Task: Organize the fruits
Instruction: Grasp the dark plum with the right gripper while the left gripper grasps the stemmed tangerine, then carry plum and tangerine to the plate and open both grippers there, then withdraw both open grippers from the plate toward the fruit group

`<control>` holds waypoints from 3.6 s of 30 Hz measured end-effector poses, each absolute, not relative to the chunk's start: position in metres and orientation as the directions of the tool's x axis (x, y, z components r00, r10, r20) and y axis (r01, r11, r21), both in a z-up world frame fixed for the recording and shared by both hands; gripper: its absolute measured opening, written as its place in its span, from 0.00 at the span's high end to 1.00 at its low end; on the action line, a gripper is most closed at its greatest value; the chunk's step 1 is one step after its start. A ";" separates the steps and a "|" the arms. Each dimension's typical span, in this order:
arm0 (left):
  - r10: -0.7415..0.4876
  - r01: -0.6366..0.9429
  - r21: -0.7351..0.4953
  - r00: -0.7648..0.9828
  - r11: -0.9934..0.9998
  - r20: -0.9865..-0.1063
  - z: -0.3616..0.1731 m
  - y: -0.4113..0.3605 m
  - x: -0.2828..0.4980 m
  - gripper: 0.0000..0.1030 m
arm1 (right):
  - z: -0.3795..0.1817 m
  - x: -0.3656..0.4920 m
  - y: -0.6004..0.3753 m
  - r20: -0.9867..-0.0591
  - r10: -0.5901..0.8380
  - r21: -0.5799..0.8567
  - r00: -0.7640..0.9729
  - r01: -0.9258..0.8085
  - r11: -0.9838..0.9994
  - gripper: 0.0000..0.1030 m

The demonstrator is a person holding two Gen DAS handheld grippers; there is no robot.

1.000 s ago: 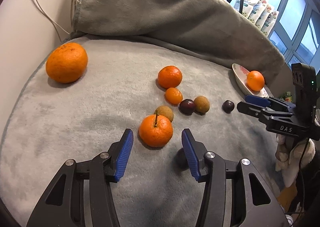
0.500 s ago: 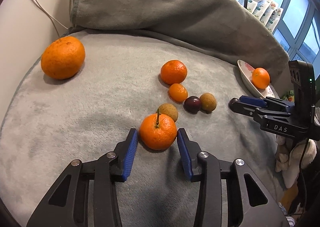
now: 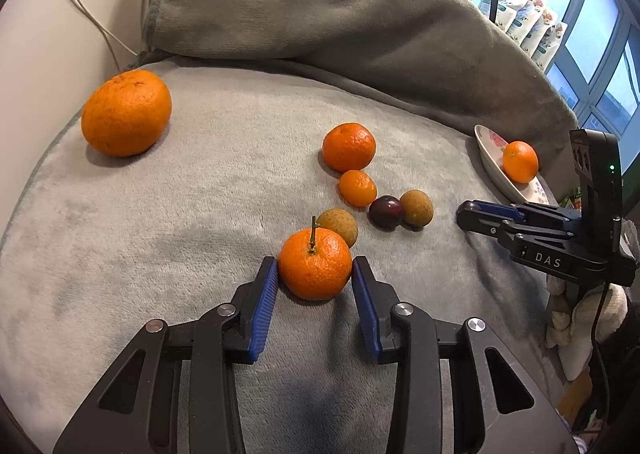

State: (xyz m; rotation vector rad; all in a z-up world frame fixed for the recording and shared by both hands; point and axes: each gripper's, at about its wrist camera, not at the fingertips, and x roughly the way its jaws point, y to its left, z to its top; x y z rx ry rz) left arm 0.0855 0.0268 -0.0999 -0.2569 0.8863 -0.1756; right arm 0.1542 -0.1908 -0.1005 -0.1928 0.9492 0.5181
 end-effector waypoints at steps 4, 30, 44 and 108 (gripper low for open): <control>-0.257 0.039 -0.300 0.626 0.953 -0.736 -0.099 0.030 0.083 0.65 | -0.099 0.152 -0.193 -0.810 0.346 0.073 0.474 -0.504 0.861 0.75; -0.292 0.104 -0.302 0.664 0.948 -0.688 -0.068 0.003 0.090 0.66 | -0.057 0.130 -0.248 -0.733 0.352 0.085 0.582 -0.435 0.896 0.76; -0.389 0.226 -0.325 0.661 0.919 -0.641 -0.045 -0.055 0.115 0.66 | -0.035 0.121 -0.302 -0.701 0.282 0.055 0.656 -0.344 0.937 0.76; -0.426 0.347 -0.259 0.604 0.901 -0.674 -0.042 -0.176 0.202 0.26 | -0.038 0.131 -0.370 -0.681 0.203 0.054 0.704 -0.228 0.972 0.15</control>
